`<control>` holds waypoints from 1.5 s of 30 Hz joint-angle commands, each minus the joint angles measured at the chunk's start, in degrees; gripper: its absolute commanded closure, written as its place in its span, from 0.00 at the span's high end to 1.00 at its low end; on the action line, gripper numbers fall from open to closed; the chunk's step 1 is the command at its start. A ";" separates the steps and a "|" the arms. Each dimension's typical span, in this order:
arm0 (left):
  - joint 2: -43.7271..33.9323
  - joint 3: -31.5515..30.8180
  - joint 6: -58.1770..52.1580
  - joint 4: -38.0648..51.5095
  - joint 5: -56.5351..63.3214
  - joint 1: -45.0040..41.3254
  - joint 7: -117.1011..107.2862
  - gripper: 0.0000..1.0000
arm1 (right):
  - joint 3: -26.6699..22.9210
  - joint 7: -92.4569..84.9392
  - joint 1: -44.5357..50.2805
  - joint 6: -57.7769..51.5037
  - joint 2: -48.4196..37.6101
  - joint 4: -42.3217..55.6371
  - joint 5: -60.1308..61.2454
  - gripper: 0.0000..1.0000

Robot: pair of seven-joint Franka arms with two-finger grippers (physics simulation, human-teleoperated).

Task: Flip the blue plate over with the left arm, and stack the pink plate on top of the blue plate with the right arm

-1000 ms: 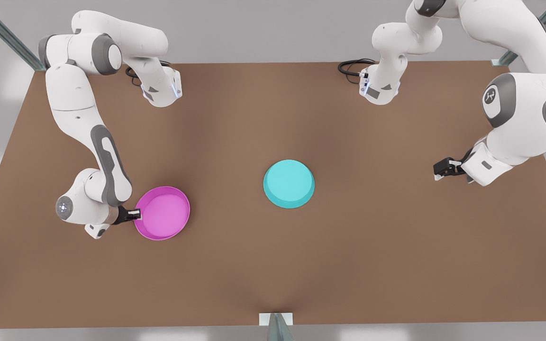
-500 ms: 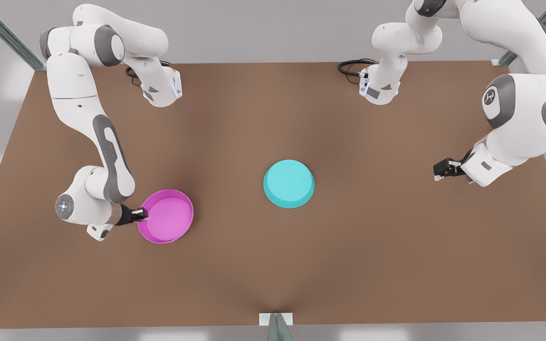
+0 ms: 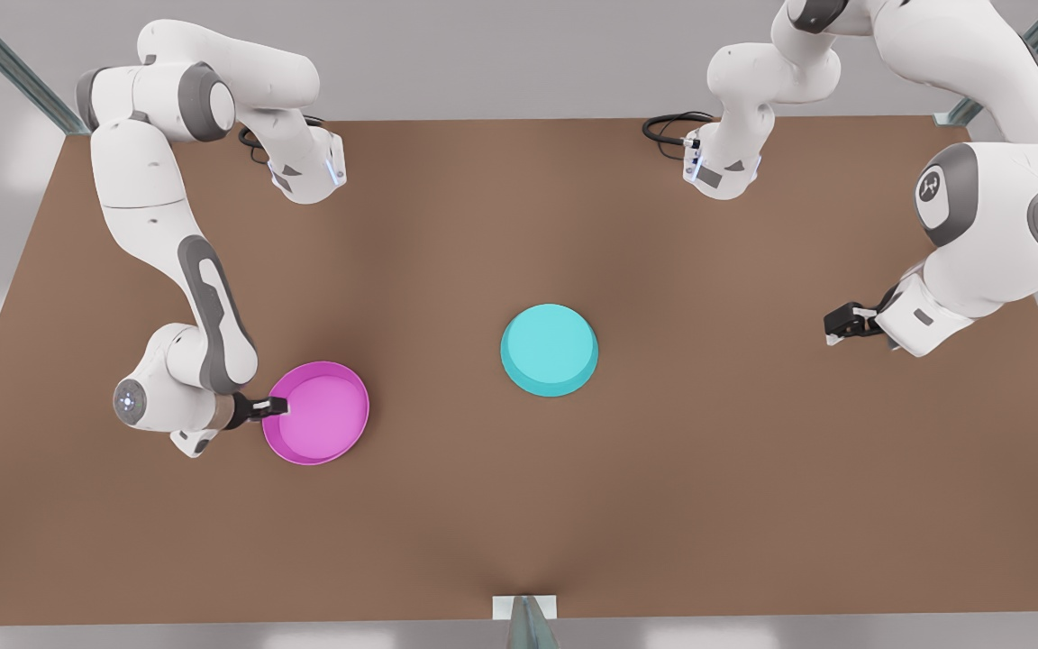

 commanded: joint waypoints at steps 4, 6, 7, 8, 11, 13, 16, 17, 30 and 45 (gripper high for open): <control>0.00 0.00 0.00 0.00 0.05 0.03 0.00 1.00 | 0.00 0.04 0.00 0.00 0.00 -0.09 0.01 0.37; 0.08 0.00 0.00 0.00 0.05 0.03 0.00 1.00 | 0.00 -0.05 0.00 0.00 0.09 -0.09 0.01 0.41; 0.08 0.00 0.00 0.00 0.05 0.03 0.00 1.00 | 0.00 -0.05 0.00 0.00 0.09 0.00 0.01 0.41; 0.08 0.00 0.00 0.00 0.05 0.03 0.00 1.00 | 0.00 -0.05 0.00 0.08 0.09 0.00 0.01 0.41; 0.08 0.00 -0.09 0.00 0.05 0.03 0.00 1.00 | 0.00 -0.14 0.00 0.08 0.44 0.09 -0.08 0.41; 0.08 0.00 -0.09 0.00 0.05 0.03 0.00 1.00 | 0.00 -0.23 0.00 0.17 0.44 0.09 -0.52 0.41; 0.08 0.00 0.00 0.00 0.14 0.03 0.00 1.00 | 0.00 -0.14 0.00 0.17 1.14 0.18 -0.52 0.41; 0.08 0.00 0.00 0.00 0.14 0.03 0.00 1.00 | 0.00 -0.23 0.00 0.17 1.23 0.18 -0.43 0.41; 0.17 0.00 0.00 0.00 0.14 0.03 -0.18 1.00 | 0.00 -0.31 -0.09 1.93 1.67 0.09 -0.61 0.21; 0.17 -0.09 0.09 0.00 0.40 0.03 -0.18 1.00 | 0.09 -0.23 0.00 0.43 -0.09 0.00 -0.26 0.21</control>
